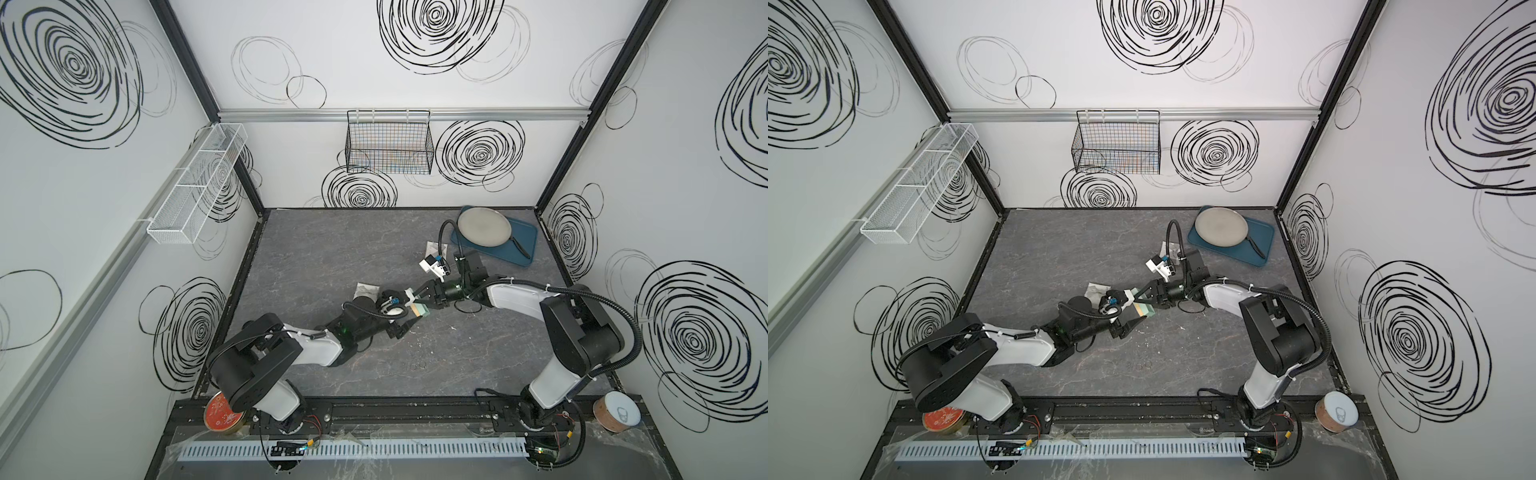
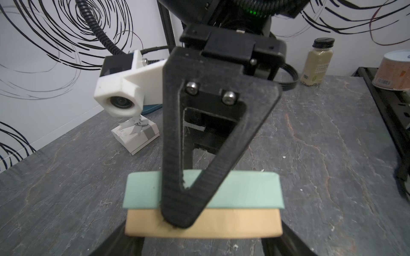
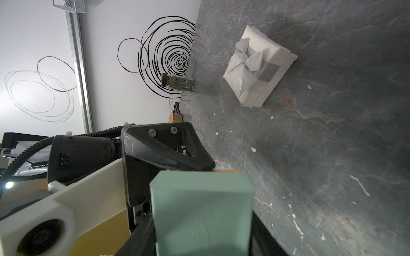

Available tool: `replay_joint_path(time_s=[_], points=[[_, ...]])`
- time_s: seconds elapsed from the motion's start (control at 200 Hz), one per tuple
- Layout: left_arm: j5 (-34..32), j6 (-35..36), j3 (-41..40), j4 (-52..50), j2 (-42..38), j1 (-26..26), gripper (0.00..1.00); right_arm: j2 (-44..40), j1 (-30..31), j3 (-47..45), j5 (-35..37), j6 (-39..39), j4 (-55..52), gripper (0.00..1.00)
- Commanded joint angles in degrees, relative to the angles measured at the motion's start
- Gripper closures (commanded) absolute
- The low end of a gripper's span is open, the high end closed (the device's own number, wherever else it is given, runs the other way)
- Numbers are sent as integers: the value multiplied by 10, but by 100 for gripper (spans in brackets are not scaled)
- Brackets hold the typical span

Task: Take the rings out of the lift-off lid box
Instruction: Open the lid on the jewelry box.

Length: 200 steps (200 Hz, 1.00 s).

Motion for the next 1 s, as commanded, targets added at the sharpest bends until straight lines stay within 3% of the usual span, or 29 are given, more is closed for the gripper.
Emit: replay_joint_path(time_s=[0.0, 0.996], points=[[-6, 4, 11, 14, -7, 3, 21, -4, -6, 4, -9, -3, 8, 49], [-11, 4, 8, -4, -18, 4, 22, -54, -71, -23, -7, -22, -23, 50]])
